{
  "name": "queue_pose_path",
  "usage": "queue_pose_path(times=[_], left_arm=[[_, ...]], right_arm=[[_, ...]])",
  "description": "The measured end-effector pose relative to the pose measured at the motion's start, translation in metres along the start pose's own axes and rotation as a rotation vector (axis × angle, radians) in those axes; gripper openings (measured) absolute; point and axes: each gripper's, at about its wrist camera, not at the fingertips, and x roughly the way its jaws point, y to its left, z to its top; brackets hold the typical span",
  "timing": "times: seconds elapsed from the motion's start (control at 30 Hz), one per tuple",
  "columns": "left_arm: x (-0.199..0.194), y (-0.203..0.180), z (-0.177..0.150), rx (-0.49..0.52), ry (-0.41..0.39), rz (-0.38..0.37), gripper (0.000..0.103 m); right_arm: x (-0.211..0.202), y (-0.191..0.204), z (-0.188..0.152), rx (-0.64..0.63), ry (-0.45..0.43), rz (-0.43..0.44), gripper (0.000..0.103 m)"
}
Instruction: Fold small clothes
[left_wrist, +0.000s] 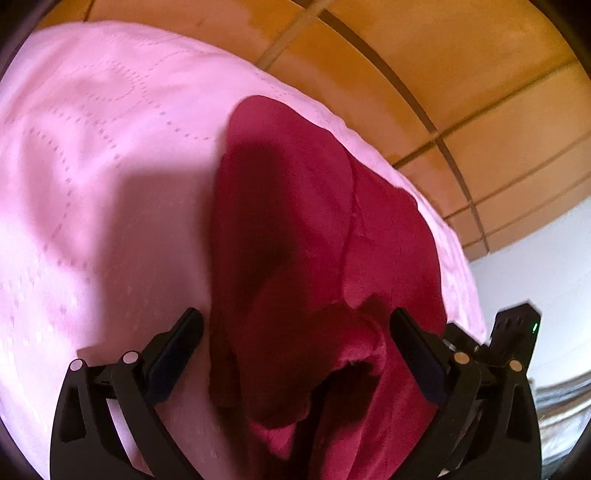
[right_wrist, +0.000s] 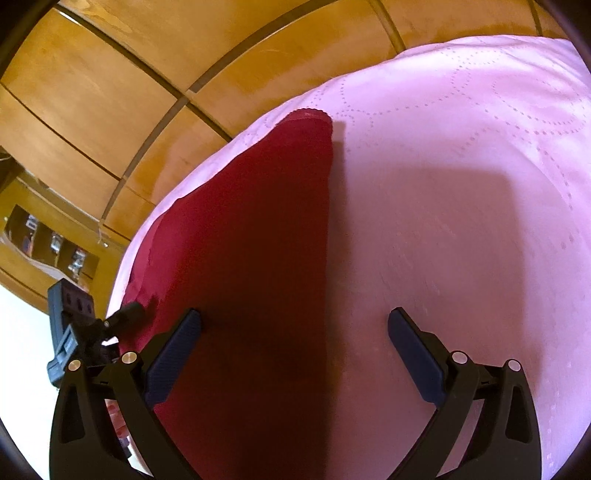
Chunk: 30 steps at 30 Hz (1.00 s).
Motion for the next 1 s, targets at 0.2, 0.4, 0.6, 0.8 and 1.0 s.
queue_pose_path(times=[0.2,0.4,0.6,0.8,1.0], left_arm=[[0.005,-0.013,-0.002,0.1,0.036,0.041,0.092],[0.013,-0.014,0.004,0.117,0.055,0.034,0.086],[0.023,-0.015,0.01,0.119,0.05,0.026,0.093],[0.031,-0.019,0.016,0.137,0.057,0.031,0.095],[0.036,-0.035,0.012,0.213,0.026,0.103,0.079]], right_arm=[[0.005,0.002,0.005,-0.012,0.008,0.008,0.1],[0.012,0.005,0.008,-0.01,0.009,0.024,0.1],[0.018,0.007,0.011,-0.02,0.021,0.033,0.1],[0.026,0.01,0.014,-0.037,0.031,0.045,0.1],[0.032,0.011,0.014,-0.071,0.024,0.053,0.1]])
